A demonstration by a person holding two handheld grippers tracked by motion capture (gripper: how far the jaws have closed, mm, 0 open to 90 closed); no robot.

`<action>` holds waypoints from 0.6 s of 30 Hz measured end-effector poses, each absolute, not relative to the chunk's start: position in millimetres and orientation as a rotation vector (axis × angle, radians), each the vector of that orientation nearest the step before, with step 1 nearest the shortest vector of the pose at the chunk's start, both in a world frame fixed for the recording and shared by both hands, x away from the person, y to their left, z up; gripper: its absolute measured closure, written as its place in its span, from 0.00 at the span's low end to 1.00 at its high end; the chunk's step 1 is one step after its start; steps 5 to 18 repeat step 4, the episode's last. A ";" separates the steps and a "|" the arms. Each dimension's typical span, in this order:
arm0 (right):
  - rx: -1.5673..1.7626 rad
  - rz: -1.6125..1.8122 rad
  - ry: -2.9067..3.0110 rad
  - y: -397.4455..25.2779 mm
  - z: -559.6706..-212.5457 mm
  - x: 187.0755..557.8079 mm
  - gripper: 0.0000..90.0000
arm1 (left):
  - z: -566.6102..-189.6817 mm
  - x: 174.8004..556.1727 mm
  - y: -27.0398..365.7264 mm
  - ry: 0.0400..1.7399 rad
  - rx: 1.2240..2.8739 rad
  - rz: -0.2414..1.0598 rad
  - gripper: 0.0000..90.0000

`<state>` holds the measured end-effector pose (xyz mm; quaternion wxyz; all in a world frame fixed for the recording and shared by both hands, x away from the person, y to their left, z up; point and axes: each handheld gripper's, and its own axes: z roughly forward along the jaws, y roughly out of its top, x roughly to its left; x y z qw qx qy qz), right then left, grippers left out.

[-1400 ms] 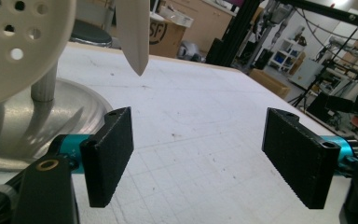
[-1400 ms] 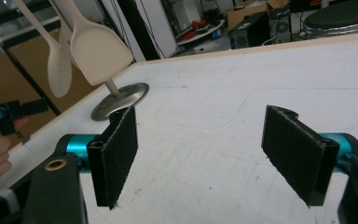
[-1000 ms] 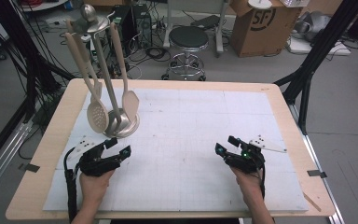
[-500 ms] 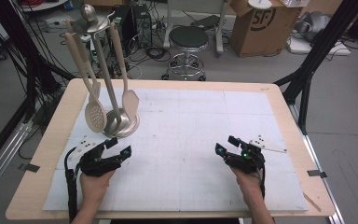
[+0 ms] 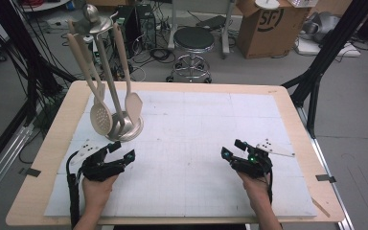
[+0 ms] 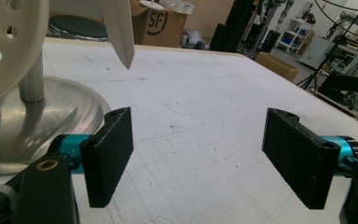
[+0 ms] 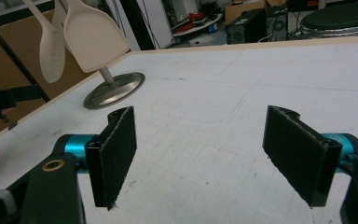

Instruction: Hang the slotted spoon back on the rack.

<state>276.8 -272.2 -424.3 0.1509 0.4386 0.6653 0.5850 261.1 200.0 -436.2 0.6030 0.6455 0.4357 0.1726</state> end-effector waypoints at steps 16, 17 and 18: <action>1.259 1.681 1.910 -272.1 -424.2 276.9 0.28 | -436.3 261.2 199.9 1.009 1.492 0.404 0.28; 1.259 1.681 1.910 -272.1 -424.2 276.9 0.28 | -436.3 261.2 199.9 1.009 1.492 0.404 0.28; 1.259 1.681 1.910 -272.1 -424.2 276.9 0.28 | -436.3 261.2 199.9 1.009 1.492 0.404 0.28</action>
